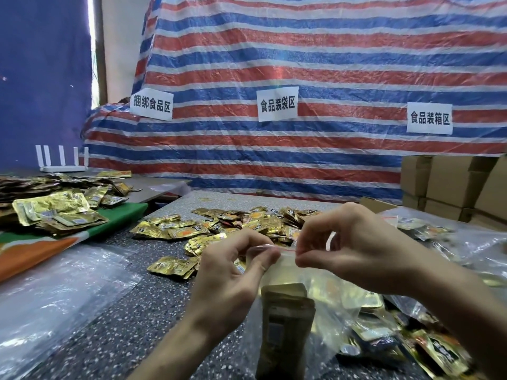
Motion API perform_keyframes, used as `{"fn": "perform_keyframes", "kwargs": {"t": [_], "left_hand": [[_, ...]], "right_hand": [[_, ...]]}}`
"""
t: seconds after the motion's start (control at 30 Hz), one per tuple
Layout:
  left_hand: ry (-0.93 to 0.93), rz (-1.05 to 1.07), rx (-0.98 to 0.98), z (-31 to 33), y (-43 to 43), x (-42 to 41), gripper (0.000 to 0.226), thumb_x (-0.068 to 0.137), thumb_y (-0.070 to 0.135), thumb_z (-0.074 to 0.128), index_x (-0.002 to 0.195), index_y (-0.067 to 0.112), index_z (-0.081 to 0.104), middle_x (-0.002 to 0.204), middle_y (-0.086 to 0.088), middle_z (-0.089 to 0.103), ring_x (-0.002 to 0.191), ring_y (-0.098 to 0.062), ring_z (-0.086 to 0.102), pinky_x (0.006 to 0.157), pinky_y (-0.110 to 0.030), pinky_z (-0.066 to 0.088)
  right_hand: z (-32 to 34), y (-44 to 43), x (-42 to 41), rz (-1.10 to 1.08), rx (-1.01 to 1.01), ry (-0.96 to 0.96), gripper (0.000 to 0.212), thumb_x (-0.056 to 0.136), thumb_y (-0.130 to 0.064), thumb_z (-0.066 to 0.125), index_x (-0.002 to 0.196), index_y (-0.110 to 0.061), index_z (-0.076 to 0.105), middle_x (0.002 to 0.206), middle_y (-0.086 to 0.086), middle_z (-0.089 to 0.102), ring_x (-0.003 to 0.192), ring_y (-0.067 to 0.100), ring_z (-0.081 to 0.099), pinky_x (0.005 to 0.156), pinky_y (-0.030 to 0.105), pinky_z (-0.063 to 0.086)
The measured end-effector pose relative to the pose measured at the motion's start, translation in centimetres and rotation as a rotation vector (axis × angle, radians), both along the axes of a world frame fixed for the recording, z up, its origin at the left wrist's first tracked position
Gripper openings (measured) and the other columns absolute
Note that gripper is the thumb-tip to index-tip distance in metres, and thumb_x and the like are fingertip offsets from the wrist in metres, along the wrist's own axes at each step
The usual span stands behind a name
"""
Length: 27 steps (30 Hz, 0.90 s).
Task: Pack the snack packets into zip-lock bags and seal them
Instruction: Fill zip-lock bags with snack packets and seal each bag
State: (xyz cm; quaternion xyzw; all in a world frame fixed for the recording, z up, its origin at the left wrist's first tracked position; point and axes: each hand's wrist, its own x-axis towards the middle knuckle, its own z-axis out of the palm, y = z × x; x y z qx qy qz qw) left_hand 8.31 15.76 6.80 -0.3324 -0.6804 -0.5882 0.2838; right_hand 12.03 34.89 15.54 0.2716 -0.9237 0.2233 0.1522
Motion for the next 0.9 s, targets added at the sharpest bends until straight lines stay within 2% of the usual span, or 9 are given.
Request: {"fn": "perform_keyframes", "kwargs": {"t": [0.1, 0.2, 0.3, 0.37, 0.47, 0.67, 0.8, 0.9], "left_hand": [[-0.021, -0.034, 0.017, 0.1, -0.1, -0.1, 0.009, 0.081, 0.028, 0.073, 0.089, 0.026, 0.072, 0.083, 0.004, 0.073, 0.083, -0.017, 0.069, 0.072, -0.042, 0.056], [-0.05, -0.097, -0.031, 0.2, -0.2, -0.1, 0.018, 0.078, 0.037, 0.077, 0.09, 0.023, 0.076, 0.088, 0.006, 0.076, 0.087, -0.017, 0.072, 0.077, -0.037, 0.058], [-0.011, -0.073, -0.046, 0.3, 0.2, -0.3, 0.009, 0.082, 0.025, 0.077, 0.087, 0.017, 0.077, 0.085, 0.004, 0.076, 0.086, -0.019, 0.072, 0.076, -0.041, 0.058], [0.004, -0.06, -0.016, 0.3, 0.4, -0.2, 0.004, 0.082, 0.021, 0.075, 0.083, 0.017, 0.076, 0.081, 0.004, 0.075, 0.081, -0.019, 0.072, 0.071, -0.039, 0.058], [-0.012, -0.049, 0.038, 0.2, 0.5, 0.0, 0.004, 0.08, 0.021, 0.073, 0.078, 0.017, 0.073, 0.076, 0.002, 0.073, 0.074, -0.015, 0.069, 0.065, -0.03, 0.056], [-0.091, -0.159, -0.013, 0.7, 0.7, 0.4, 0.013, 0.077, 0.017, 0.084, 0.088, 0.017, 0.077, 0.086, 0.004, 0.077, 0.081, -0.011, 0.072, 0.07, -0.018, 0.055], [-0.047, -0.137, 0.051, 0.5, 1.1, 0.4, 0.004, 0.079, 0.011, 0.081, 0.081, 0.014, 0.079, 0.081, 0.002, 0.077, 0.08, -0.018, 0.073, 0.072, -0.024, 0.057], [-0.034, -0.108, 0.056, 0.3, 1.2, 0.3, 0.004, 0.078, 0.017, 0.08, 0.078, 0.017, 0.076, 0.079, 0.002, 0.075, 0.079, -0.019, 0.072, 0.071, -0.027, 0.058]], "right_hand": [[0.0, 0.3, -0.1, -0.014, 0.028, 0.027, 0.006, 0.083, -0.03, 0.079, 0.079, -0.026, 0.076, 0.076, -0.009, 0.07, 0.071, 0.009, 0.061, 0.064, 0.034, 0.051], [-0.1, 0.5, 0.0, 0.033, -0.007, 0.009, 0.005, 0.083, -0.024, 0.079, 0.079, -0.024, 0.077, 0.074, -0.004, 0.07, 0.07, 0.012, 0.06, 0.059, 0.022, 0.044], [-0.1, 0.5, 0.1, 0.035, -0.026, -0.004, 0.003, 0.083, -0.026, 0.079, 0.082, -0.024, 0.078, 0.078, -0.005, 0.072, 0.072, 0.01, 0.061, 0.06, 0.018, 0.046], [-0.1, 0.5, 0.3, 0.032, -0.019, -0.004, 0.005, 0.082, -0.029, 0.079, 0.083, -0.024, 0.077, 0.078, -0.006, 0.071, 0.072, 0.008, 0.062, 0.06, 0.02, 0.048], [-0.1, 0.6, 0.5, -0.004, 0.013, 0.018, 0.004, 0.083, -0.027, 0.077, 0.081, -0.025, 0.075, 0.076, -0.006, 0.07, 0.072, 0.009, 0.061, 0.062, 0.027, 0.051], [-0.3, 0.6, 0.7, -0.035, 0.037, 0.041, 0.007, 0.086, -0.025, 0.075, 0.08, -0.026, 0.073, 0.074, -0.006, 0.068, 0.071, 0.011, 0.06, 0.067, 0.036, 0.05], [-0.2, 0.7, 0.8, 0.012, -0.03, 0.017, 0.007, 0.083, -0.021, 0.078, 0.077, -0.023, 0.075, 0.073, -0.004, 0.069, 0.068, 0.009, 0.059, 0.06, 0.021, 0.045], [-0.3, 1.2, 1.0, 0.015, -0.027, 0.01, 0.007, 0.082, -0.019, 0.078, 0.076, -0.022, 0.074, 0.072, -0.007, 0.07, 0.068, 0.008, 0.061, 0.06, 0.018, 0.045]]}}
